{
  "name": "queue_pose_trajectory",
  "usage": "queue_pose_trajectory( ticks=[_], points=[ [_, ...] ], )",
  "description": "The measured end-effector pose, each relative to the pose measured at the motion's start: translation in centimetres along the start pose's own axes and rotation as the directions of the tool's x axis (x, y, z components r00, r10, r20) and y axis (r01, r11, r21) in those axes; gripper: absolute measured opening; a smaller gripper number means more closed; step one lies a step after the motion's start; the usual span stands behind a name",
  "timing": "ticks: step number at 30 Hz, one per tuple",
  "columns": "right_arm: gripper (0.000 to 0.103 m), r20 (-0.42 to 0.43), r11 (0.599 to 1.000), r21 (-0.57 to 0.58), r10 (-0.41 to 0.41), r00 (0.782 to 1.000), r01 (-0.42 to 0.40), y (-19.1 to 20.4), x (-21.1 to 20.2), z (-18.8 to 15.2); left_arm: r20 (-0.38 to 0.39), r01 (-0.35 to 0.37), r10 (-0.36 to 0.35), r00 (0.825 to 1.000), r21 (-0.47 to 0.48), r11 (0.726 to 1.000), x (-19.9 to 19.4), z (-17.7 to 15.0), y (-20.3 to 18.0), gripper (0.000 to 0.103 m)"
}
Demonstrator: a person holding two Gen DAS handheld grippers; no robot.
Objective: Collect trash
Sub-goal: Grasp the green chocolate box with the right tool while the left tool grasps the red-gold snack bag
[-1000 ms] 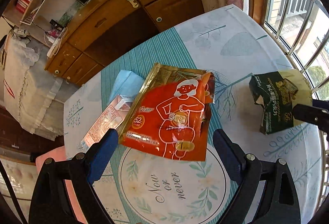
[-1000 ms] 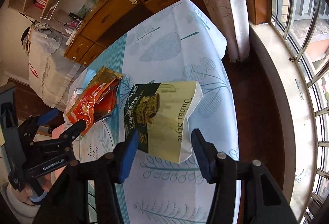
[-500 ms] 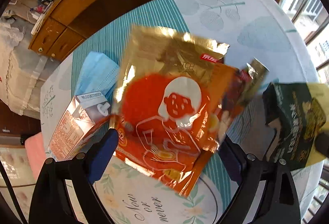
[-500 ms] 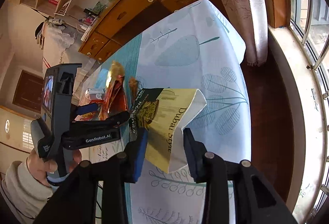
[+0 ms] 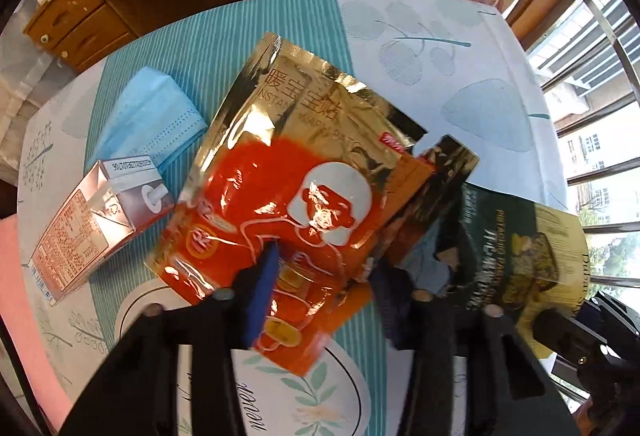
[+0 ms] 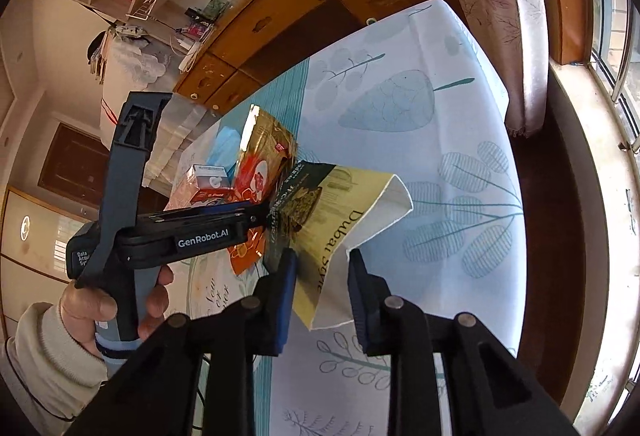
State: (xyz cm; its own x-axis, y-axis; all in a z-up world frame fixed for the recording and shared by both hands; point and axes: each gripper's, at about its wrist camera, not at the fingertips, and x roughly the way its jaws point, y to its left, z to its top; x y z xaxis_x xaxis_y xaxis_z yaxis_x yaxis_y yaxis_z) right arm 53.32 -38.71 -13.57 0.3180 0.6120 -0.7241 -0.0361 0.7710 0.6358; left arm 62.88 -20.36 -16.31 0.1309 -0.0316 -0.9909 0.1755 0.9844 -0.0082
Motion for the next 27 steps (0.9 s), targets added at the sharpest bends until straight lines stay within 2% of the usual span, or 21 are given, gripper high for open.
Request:
queue_pose_trajectory(
  ticks=[1, 2, 4, 6, 12, 18, 24, 27],
  points=[
    [0.023, 0.003, 1.000, -0.007, 0.000, 1.000, 0.000, 0.2, 0.0, 0.0, -0.002, 0.007, -0.007, 1.000, 0.007, 1.000, -0.1, -0.2, -0.4, 0.014],
    [0.022, 0.006, 1.000, -0.014, 0.003, 1.000, -0.002, 0.3, -0.1, -0.1, -0.002, 0.003, -0.003, 1.000, 0.012, 1.000, -0.1, -0.4, -0.6, 0.010],
    [0.020, 0.014, 1.000, -0.024, 0.009, 1.000, -0.008, 0.7, -0.4, -0.3, 0.008, -0.010, 0.010, 1.000, 0.015, 1.000, -0.5, -1.0, -0.9, 0.008],
    [0.018, 0.024, 0.999, -0.034, 0.007, 1.000, -0.006, 0.9, -0.9, -0.6, 0.024, 0.007, -0.007, 1.000, 0.000, 1.000, -1.1, -1.7, -0.8, 0.006],
    [0.016, 0.051, 0.999, -0.031, 0.019, 0.998, -0.018, 1.7, -3.0, -2.2, 0.076, 0.080, -0.077, 0.994, -0.039, 0.996, -4.9, -6.3, -1.0, 0.004],
    [0.015, 0.053, 0.999, -0.037, 0.036, 0.998, -0.034, 3.6, -5.1, -5.1, 0.124, 0.168, -0.160, 0.979, -0.061, 0.984, -10.0, -10.2, 0.3, 0.003],
    [0.015, 0.041, 0.995, -0.092, 0.032, 0.999, -0.028, 6.9, -7.0, -9.1, 0.165, 0.218, -0.206, 0.965, -0.057, 0.974, -14.4, -15.9, 2.2, 0.002],
    [0.014, 0.036, 0.993, -0.118, 0.023, 0.999, -0.018, 8.8, -7.7, -11.7, 0.183, 0.236, -0.225, 0.957, -0.039, 0.971, -16.3, -19.8, 2.7, 0.002]
  ],
)
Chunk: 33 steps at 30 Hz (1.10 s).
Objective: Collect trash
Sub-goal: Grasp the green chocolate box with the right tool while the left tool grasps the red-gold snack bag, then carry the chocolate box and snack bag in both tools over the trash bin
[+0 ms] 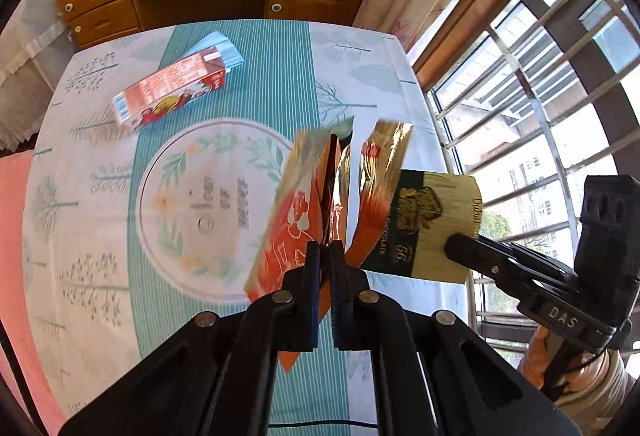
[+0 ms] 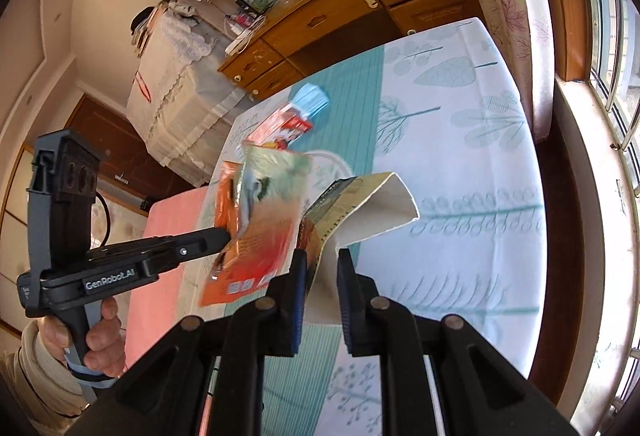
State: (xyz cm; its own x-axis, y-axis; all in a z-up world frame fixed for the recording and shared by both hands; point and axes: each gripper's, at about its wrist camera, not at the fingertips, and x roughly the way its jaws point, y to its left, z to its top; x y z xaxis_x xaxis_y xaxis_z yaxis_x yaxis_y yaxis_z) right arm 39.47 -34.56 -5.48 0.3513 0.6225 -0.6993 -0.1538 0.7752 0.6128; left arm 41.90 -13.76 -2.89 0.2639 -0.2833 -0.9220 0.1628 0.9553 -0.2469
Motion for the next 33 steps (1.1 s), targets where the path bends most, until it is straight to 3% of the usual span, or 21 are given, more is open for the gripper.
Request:
queue_pose_trajectory(
  ticks=[5, 12, 23, 33],
  points=[
    [0.014, -0.003, 0.999, -0.028, -0.025, 1.000, 0.025, 3.6, -0.7, -4.8, 0.013, 0.024, -0.024, 1.000, 0.046, 0.999, -3.6, -5.9, 1.3, 0.001],
    [0.014, -0.006, 0.999, 0.017, -0.051, 0.999, 0.051, 8.2, -0.2, -13.2, -0.027, 0.053, -0.050, 0.998, 0.101, 0.994, -5.8, -14.8, 3.8, 0.001],
    [0.014, 0.008, 0.992, 0.014, -0.127, 0.992, 0.127, 16.0, -1.9, -26.4, -0.025, 0.137, -0.134, 0.991, 0.179, 0.974, -11.1, -27.5, 7.4, 0.001],
    [0.014, -0.080, 0.979, 0.063, -0.190, 0.978, 0.195, 18.5, -3.1, -35.9, -0.149, 0.215, -0.186, 0.971, 0.209, 0.954, -11.6, -36.9, 7.3, 0.001]
  ],
)
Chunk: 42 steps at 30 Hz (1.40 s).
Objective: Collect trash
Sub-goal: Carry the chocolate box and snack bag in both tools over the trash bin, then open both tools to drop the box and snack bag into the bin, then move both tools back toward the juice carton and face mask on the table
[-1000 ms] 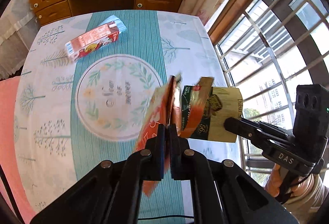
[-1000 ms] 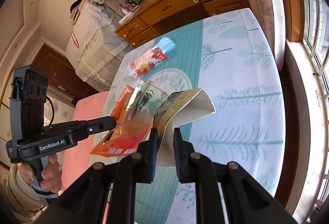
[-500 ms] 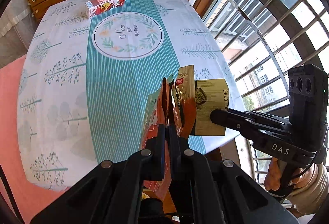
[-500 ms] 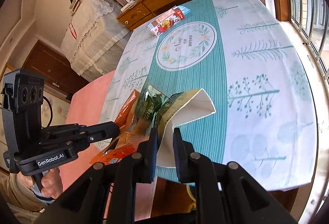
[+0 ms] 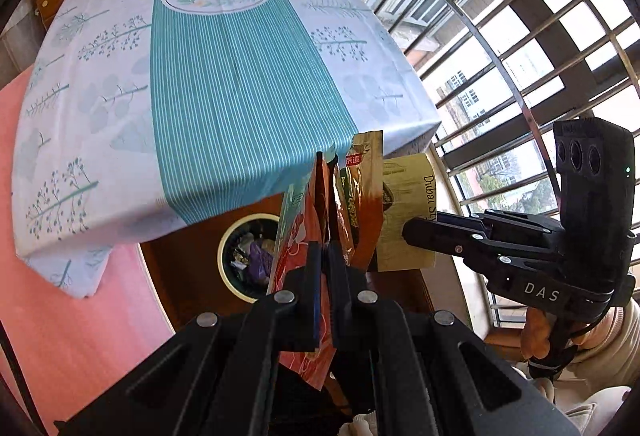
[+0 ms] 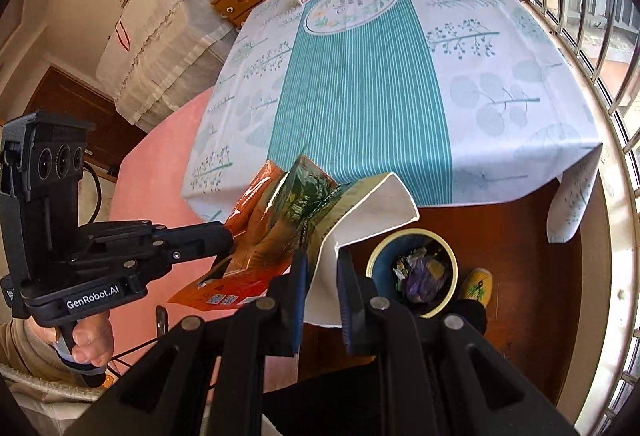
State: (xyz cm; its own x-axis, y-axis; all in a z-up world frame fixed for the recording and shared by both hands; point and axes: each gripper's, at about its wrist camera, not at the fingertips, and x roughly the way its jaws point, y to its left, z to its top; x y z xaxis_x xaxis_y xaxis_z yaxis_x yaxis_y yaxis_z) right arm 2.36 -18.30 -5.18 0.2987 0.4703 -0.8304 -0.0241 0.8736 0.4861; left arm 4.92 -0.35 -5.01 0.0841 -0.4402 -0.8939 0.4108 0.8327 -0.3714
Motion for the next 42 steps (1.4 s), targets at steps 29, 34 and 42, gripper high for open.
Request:
queue_pose_trajectory(
  ticks=[29, 34, 42],
  points=[
    [0.042, -0.270, 0.978, 0.011, -0.198, 0.942, 0.209, -19.8, 33.4, -8.6, -0.118, -0.286, 0.266, 0.957, -0.226, 0.931, 35.3, -10.1, 13.1, 0.079],
    [0.050, -0.277, 0.977, 0.031, -0.194, 0.941, 0.210, -18.6, 32.7, -8.5, -0.120, -0.320, 0.298, 0.947, -0.276, 0.906, 33.8, -10.5, 13.8, 0.080],
    [0.057, -0.256, 0.978, 0.029, -0.192, 0.947, 0.206, -15.0, 28.7, -7.1, -0.084, -0.335, 0.326, 0.942, -0.306, 0.891, 27.8, -9.5, 13.3, 0.080]
  ],
)
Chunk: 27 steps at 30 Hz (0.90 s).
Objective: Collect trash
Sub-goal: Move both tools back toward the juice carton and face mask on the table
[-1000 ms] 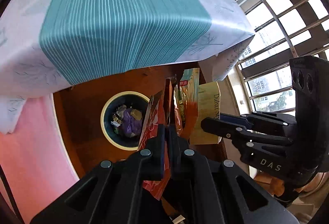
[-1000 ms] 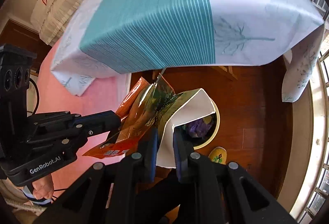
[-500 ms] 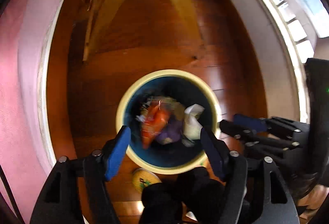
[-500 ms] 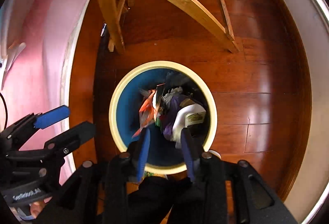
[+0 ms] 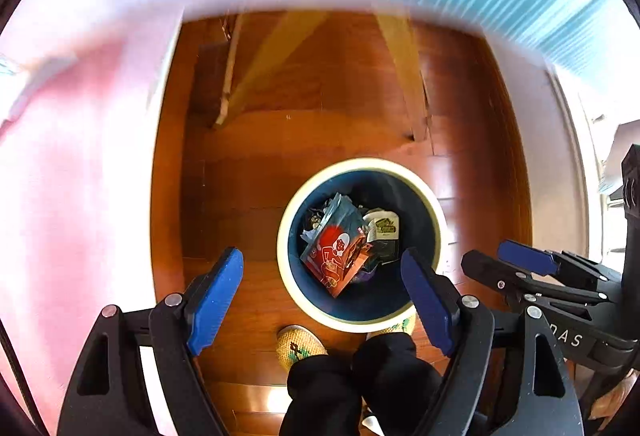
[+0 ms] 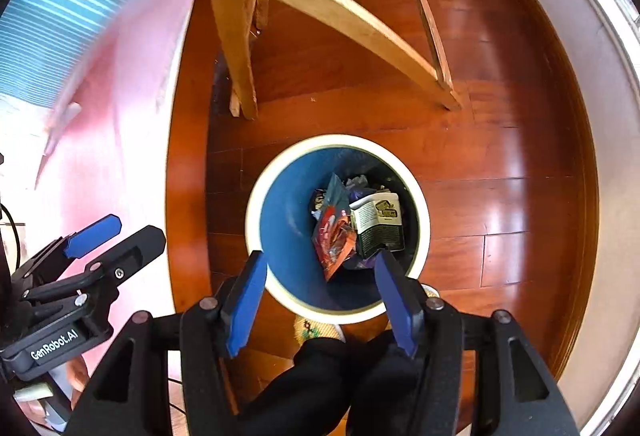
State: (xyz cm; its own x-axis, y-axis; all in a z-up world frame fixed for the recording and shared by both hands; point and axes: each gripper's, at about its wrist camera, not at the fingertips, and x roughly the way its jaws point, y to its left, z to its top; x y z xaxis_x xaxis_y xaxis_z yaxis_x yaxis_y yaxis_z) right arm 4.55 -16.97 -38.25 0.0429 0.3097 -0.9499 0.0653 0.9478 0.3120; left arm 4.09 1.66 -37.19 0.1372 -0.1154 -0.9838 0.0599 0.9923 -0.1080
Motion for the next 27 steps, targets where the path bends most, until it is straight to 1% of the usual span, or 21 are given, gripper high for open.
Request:
queue_pose_trajectory(
  ticks=[2, 9, 16, 21, 24, 27],
  points=[
    [0.057, 0.009, 1.000, -0.003, -0.002, 1.000, 0.002, 0.7, -1.9, 0.0, 0.015, 0.004, -0.004, 1.000, -0.001, 1.000, -2.1, 0.2, 0.1, 0.080],
    [0.058, 0.059, 1.000, -0.010, -0.006, 0.998, 0.007, 3.7, -10.4, -0.3, 0.084, 0.006, -0.008, 0.996, 0.016, 1.000, -11.8, 1.1, 0.1, 0.080],
    [0.058, 0.128, 1.000, -0.024, 0.004, 0.992, -0.001, 6.8, -19.4, -1.1, 0.182, 0.007, -0.017, 0.983, 0.054, 0.999, -22.2, 1.8, 0.4, 0.080],
    [0.058, 0.206, 0.998, -0.053, 0.033, 0.978, -0.023, 8.5, -25.2, -1.0, 0.271, -0.005, -0.014, 0.962, 0.068, 0.998, -28.9, 2.6, 0.3, 0.080],
    [0.058, 0.273, 0.997, -0.064, 0.049, 0.961, -0.032, 9.2, -28.7, -0.7, 0.328, -0.006, -0.017, 0.944, 0.070, 0.998, -32.5, 3.6, 0.1, 0.081],
    [0.058, 0.336, 0.997, -0.061, 0.054, 0.940, -0.036, 9.1, -31.8, 0.1, 0.385, -0.005, -0.024, 0.923, 0.074, 0.997, -35.8, 4.3, -0.5, 0.082]
  ],
)
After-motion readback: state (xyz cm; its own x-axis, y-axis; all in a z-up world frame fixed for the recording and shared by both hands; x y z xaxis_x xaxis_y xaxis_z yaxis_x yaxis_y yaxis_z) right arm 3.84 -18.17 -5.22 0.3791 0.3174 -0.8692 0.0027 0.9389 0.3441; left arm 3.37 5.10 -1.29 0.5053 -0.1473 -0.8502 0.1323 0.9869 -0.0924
